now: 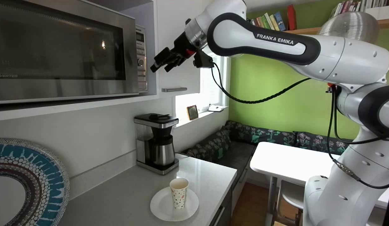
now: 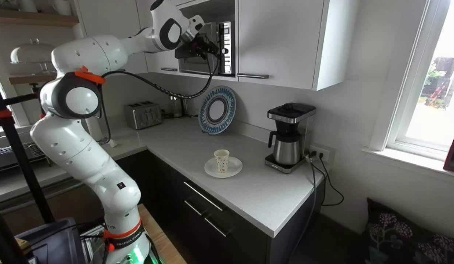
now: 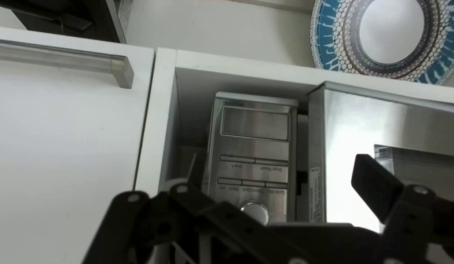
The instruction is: Open the microwave door
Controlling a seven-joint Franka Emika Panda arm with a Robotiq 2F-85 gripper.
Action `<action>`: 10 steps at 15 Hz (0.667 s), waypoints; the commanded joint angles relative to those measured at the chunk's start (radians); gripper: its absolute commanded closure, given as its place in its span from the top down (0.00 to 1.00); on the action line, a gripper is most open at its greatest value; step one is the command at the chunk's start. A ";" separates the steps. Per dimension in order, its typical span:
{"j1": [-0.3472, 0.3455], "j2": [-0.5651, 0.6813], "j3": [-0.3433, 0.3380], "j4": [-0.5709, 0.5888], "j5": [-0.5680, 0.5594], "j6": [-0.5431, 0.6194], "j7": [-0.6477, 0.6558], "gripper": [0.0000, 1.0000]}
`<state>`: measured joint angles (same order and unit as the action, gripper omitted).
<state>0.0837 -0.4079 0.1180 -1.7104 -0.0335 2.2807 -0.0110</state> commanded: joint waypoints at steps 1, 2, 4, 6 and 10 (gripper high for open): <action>0.022 -0.025 -0.002 0.068 0.016 -0.180 -0.029 1.00; 0.026 -0.027 -0.001 0.092 0.018 -0.223 -0.032 1.00; 0.019 -0.035 0.011 0.133 -0.001 -0.298 -0.020 1.00; 0.011 -0.043 0.024 0.172 -0.014 -0.355 -0.003 1.00; -0.004 -0.052 0.048 0.236 -0.050 -0.426 0.023 1.00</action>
<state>0.0953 -0.4565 0.1429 -1.5201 -0.0526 1.9200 -0.0170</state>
